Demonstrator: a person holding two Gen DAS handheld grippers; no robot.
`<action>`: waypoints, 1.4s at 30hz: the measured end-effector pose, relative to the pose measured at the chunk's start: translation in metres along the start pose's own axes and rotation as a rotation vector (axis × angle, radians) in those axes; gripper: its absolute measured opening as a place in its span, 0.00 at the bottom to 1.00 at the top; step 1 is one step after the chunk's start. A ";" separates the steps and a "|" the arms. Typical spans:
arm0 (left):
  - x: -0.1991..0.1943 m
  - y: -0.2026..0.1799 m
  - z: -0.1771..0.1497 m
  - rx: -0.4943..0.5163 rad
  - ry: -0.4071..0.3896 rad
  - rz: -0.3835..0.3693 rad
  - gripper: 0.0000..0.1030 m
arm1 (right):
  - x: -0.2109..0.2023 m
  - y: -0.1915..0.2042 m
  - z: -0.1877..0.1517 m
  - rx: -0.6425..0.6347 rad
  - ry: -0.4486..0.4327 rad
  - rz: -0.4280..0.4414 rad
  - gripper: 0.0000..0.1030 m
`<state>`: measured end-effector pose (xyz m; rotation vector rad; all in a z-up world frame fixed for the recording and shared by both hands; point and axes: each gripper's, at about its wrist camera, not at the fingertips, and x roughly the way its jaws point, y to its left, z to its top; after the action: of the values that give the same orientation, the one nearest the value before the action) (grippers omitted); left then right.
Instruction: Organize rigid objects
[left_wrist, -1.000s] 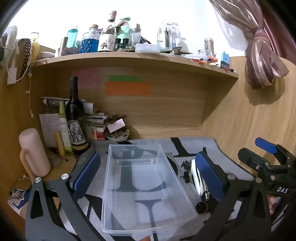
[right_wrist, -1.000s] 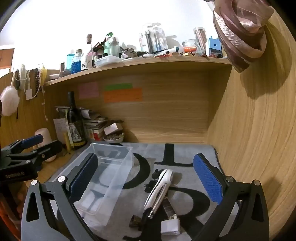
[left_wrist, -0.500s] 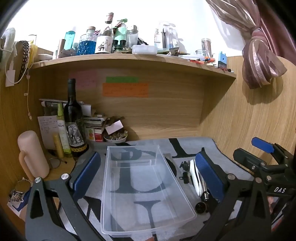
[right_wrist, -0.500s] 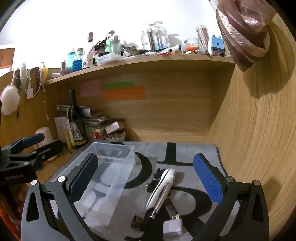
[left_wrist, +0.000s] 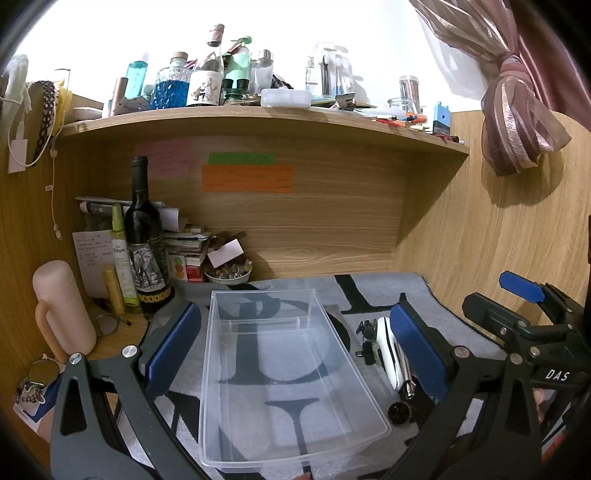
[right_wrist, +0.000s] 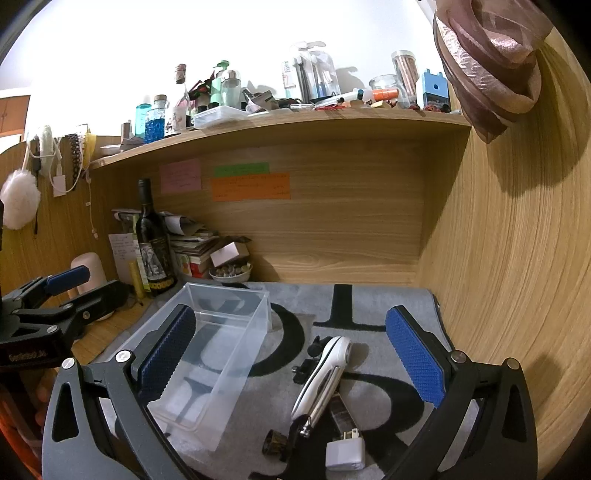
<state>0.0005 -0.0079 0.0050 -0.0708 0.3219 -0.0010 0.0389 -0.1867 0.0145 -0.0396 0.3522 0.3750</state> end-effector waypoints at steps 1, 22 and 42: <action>0.000 0.000 0.000 -0.001 0.000 0.000 1.00 | 0.000 0.000 0.000 0.000 0.000 0.000 1.00; -0.001 -0.001 -0.002 0.001 -0.003 -0.004 1.00 | 0.001 0.001 0.000 -0.002 0.003 0.002 1.00; -0.002 -0.002 -0.002 0.000 -0.004 -0.002 1.00 | 0.000 0.001 0.000 -0.002 0.003 0.002 1.00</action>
<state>-0.0017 -0.0102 0.0042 -0.0710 0.3181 -0.0033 0.0388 -0.1856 0.0148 -0.0416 0.3553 0.3769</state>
